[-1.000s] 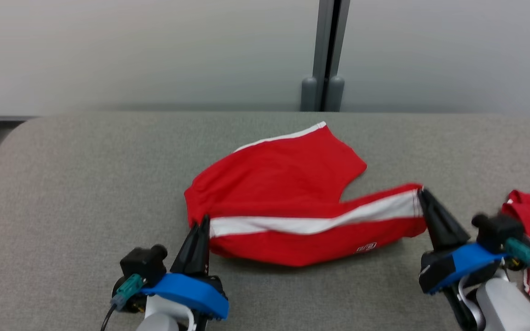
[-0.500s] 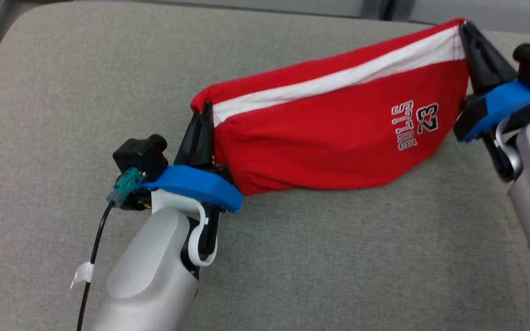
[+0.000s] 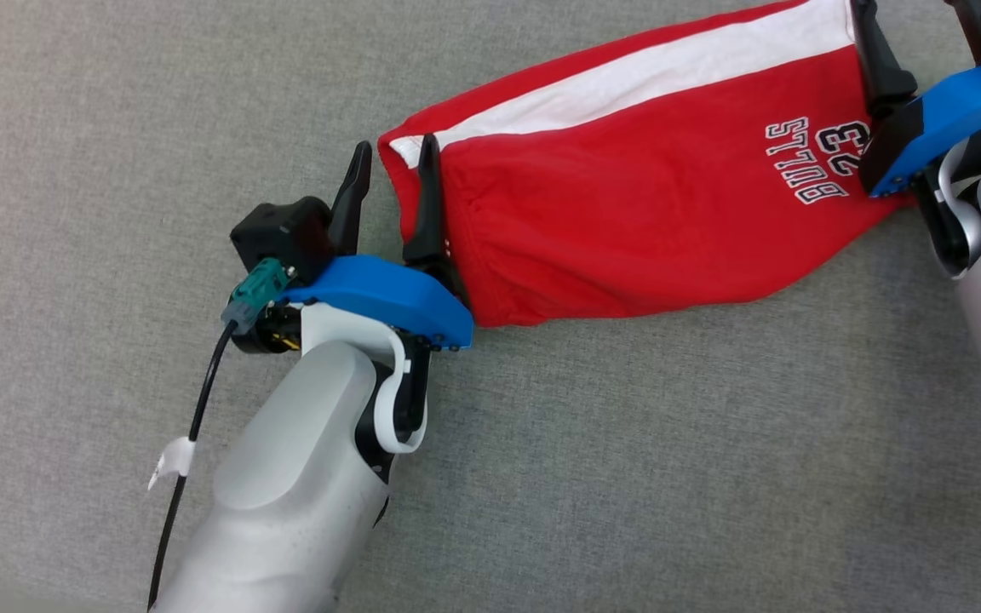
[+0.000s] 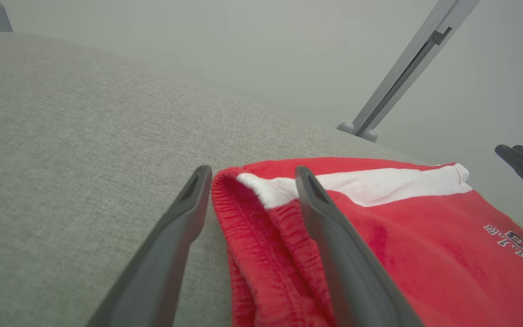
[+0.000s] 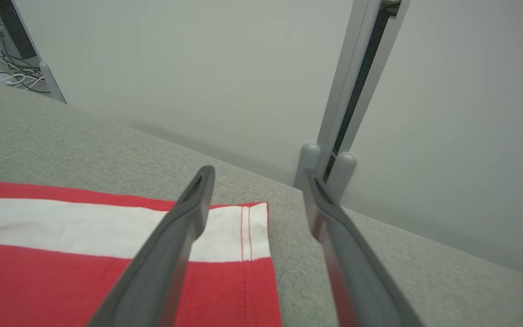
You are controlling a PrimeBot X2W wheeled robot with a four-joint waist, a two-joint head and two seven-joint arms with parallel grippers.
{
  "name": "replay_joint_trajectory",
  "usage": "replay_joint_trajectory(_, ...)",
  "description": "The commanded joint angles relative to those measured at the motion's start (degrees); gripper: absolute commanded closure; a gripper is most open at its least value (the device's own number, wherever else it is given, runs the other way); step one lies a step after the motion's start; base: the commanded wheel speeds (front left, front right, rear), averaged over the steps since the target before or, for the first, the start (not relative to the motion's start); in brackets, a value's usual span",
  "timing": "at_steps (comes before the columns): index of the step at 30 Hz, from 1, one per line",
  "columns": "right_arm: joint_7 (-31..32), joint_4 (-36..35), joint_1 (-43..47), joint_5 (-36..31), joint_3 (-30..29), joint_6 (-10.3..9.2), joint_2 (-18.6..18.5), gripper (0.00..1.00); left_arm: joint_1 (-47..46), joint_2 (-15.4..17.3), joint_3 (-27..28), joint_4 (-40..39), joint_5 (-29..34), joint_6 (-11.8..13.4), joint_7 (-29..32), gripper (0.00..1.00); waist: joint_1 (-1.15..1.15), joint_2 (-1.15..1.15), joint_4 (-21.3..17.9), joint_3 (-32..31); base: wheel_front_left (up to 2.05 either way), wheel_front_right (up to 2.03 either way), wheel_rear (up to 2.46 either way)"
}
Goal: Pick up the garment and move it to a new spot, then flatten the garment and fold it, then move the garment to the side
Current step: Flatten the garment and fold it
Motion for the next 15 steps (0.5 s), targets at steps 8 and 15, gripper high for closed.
replay_joint_trajectory(8,3.5,4.7,5.2,9.2,7.6,0.01,-1.7,0.0,4.9,-0.1,1.4,-0.3,3.4,0.5,-0.3,0.0,-0.02,-0.03,-1.3,-2.1,0.0,0.0,0.0)
replay_joint_trajectory(15,13.0,3.8,10.2,18.3,18.2,0.08,-3.1,1.0,7.3,0.0,2.7,-0.6,5.2,0.0,-0.3,0.0,-0.02,-0.03,-2.1,-4.2,0.0,0.0,0.0)
